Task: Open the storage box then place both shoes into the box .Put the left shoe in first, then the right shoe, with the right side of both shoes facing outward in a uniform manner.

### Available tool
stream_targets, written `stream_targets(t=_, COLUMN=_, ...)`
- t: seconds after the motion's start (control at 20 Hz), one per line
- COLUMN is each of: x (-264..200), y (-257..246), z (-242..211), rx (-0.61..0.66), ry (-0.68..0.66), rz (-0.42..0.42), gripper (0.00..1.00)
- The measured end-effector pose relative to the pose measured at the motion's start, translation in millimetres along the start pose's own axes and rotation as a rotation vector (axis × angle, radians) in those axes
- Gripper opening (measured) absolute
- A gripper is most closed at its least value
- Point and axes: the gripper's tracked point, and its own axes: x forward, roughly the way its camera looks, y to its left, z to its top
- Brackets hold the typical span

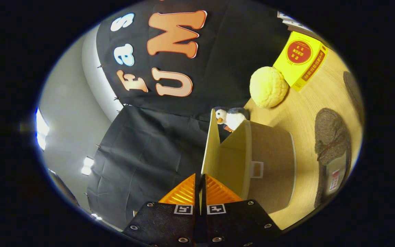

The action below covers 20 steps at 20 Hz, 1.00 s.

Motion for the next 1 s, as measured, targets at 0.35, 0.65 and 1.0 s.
stream_targets(t=0.35, x=52, y=81, z=-12, rx=-0.133, ry=0.016, rz=0.002, gripper=0.01)
stream_targets(t=0.65, x=118, y=115, z=-55, rx=-0.217, ry=0.077, rz=-0.022, gripper=0.02)
stream_targets(t=1.0, x=158, y=97, z=-108, rx=-0.290, ry=0.204, rz=-0.103, gripper=0.24)
